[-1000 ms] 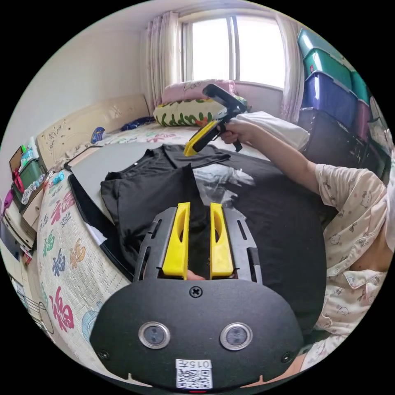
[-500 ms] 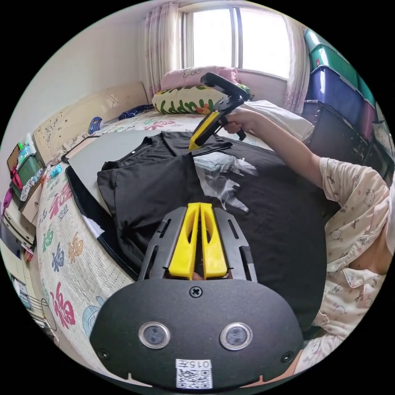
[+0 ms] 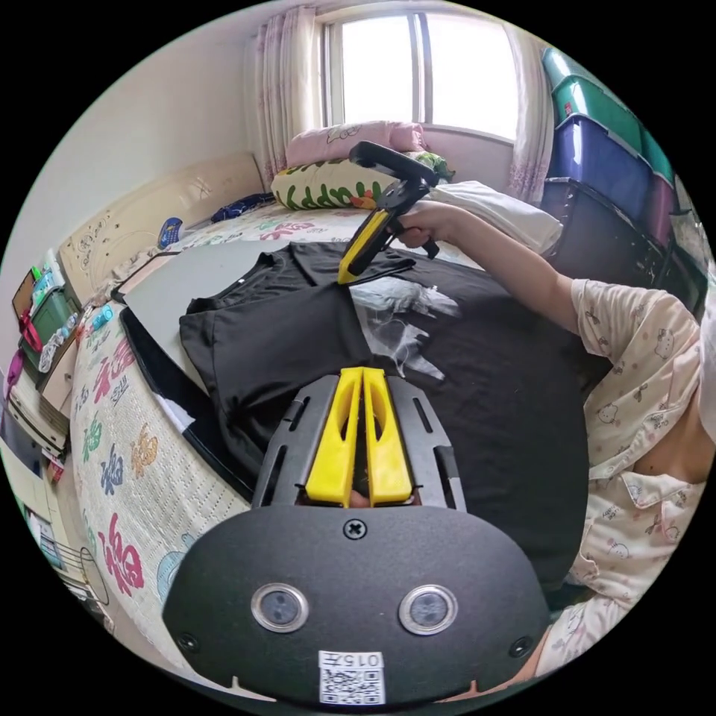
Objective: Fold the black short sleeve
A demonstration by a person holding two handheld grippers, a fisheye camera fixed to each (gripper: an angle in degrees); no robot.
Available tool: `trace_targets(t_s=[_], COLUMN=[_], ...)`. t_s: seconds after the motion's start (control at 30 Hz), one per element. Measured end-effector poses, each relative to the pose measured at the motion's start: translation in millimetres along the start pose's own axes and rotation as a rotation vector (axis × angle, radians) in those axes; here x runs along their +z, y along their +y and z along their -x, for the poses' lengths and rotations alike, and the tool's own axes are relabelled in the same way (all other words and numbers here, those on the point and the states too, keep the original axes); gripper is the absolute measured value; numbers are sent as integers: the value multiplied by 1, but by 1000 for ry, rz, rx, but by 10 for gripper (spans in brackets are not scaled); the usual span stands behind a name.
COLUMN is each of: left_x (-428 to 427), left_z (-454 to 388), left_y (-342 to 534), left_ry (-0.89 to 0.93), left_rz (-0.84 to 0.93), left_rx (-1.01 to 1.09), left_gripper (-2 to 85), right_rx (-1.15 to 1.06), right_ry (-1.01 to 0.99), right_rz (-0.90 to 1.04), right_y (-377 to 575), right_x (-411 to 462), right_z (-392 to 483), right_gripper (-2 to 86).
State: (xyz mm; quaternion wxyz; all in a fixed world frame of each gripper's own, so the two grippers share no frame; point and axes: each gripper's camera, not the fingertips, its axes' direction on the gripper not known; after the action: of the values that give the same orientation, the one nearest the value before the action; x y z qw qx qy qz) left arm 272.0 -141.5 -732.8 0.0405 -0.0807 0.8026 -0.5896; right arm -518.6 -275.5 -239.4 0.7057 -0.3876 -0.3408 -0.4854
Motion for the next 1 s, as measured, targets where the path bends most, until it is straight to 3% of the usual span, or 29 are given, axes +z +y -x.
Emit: trace_targets(t_s=[0.1, 0.17, 0.27, 0.33, 0.47, 0.67, 0.83, 1.0], left_x=[19, -3, -53, -66, -38, 82, 144, 174], left_z=[16, 32, 80, 117, 202, 300, 329, 331], left_y=[16, 31, 43, 37, 10, -9, -25, -47], left_ry=[18, 32, 3, -75, -232, -210, -188, -212], left_rz=[47, -38, -210, -211, -135, 4, 79, 143], left_rx=[-28, -55, -195, -290, -449, -654, -687, -630], left_gripper=[9, 31, 57, 55, 79, 90, 98, 94], right_rx=[-49, -57, 53, 142, 266, 358, 347, 412], right_ry=[13, 16, 82, 195, 367, 209, 217, 213], right_rz=[3, -122, -386, -462, -372, -350, -205, -176], right_y=[-3, 8, 29, 35, 29, 13, -20, -35], right_x=[-6, -59, -138, -163, -143, -72, -14, 3], right_z=[21, 28, 11, -7, -55, -118, -133, -146], right_gripper=[8, 62, 69, 67, 76, 90, 110, 109])
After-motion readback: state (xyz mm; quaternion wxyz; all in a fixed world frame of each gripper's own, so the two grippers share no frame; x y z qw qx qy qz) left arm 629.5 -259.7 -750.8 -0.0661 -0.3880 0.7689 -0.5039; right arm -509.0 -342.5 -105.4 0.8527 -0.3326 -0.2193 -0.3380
